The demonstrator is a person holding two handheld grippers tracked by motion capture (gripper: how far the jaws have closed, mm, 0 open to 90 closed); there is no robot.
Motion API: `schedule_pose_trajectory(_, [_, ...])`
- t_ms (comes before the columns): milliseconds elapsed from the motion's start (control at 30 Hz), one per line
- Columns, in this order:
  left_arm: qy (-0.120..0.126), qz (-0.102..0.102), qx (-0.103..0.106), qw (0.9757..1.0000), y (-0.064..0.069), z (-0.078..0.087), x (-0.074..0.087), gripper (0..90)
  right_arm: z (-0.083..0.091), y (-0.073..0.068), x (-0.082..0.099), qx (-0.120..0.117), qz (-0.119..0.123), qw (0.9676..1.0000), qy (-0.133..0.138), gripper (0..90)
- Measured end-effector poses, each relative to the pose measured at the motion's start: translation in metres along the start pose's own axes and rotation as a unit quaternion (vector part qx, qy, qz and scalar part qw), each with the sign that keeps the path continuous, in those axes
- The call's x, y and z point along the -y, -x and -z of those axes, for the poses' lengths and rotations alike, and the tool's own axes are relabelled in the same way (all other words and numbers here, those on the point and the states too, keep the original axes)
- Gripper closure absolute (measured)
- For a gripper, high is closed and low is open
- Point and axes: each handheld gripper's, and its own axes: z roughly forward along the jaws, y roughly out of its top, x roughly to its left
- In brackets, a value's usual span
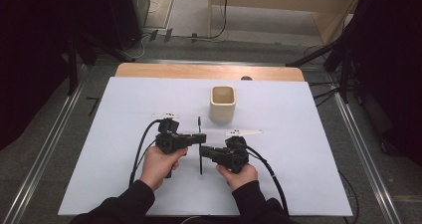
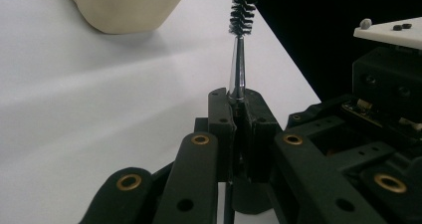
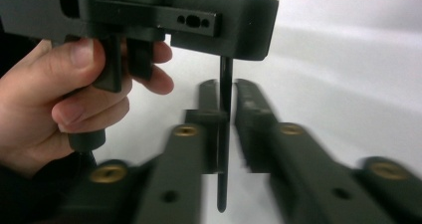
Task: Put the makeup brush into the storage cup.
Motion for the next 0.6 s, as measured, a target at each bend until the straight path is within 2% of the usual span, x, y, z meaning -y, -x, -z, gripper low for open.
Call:
schedule_pose_trajectory(100, [-0.001,-0.005,-0.002,1.0,0.0,0.002,-0.001,85.4,0.002,0.0,0.0,0.005,0.013,0.9999,0.001,60.0])
schedule_pose_trajectory(200, [0.0,-0.008,-0.003,1.0,0.0,0.003,-0.001,85.3,0.006,0.001,-0.001,0.004,0.015,0.9999,0.003,48.0])
schedule_pose_trajectory(333, [-0.001,-0.009,-0.004,0.9999,0.0,0.004,-0.001,85.3,0.009,0.002,-0.003,0.003,0.03,0.9995,0.007,37.0])
schedule_pose_trajectory(433, [0.0,-0.012,-0.001,0.9999,-0.001,0.004,-0.001,85.2,0.009,0.003,-0.004,-0.006,0.038,0.9992,-0.007,30.3])
schedule_pose_trajectory(500, [-0.002,-0.015,0.002,0.9999,-0.001,0.005,-0.001,85.2,0.011,0.004,-0.005,-0.016,0.041,0.999,-0.012,28.1])
schedule_pose_trajectory(600, [-0.004,-0.016,0.008,0.9998,-0.001,0.004,-0.001,85.3,0.015,0.003,-0.005,-0.023,0.06,0.9979,-0.009,25.0])
